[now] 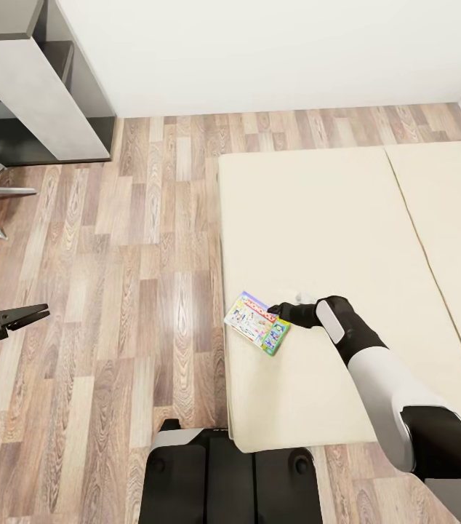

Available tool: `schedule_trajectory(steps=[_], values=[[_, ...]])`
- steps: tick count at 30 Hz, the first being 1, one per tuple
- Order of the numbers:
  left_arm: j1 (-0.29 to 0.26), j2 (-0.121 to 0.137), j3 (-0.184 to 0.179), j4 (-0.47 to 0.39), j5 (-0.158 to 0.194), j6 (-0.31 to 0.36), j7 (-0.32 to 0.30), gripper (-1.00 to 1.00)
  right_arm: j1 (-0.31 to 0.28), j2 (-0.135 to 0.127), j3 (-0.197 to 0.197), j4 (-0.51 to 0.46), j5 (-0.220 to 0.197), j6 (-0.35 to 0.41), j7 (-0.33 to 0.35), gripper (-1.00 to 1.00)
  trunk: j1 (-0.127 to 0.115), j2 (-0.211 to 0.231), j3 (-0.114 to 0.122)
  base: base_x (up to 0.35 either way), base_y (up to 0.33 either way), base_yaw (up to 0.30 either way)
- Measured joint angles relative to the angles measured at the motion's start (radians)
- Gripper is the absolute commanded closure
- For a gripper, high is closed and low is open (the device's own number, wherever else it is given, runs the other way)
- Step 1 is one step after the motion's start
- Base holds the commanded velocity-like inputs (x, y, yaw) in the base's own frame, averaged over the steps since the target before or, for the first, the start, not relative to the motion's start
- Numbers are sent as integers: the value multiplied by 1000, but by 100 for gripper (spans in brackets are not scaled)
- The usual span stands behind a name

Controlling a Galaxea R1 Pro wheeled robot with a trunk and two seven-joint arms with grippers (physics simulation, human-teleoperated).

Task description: Put all the toys in the child's room - the three board games (two on the bed and one on the table), the two jigsaw puzzles on the table, and the tennis ball on the table - inside the toy box on the table in the child's room.

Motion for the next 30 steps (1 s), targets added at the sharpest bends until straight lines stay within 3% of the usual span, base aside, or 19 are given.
schedule_trajectory(steps=[30], values=[[0,0,0,0,0,0,0,-100,0,1,1,49,3,-4,0,-100,0,0,0,0,0,0]])
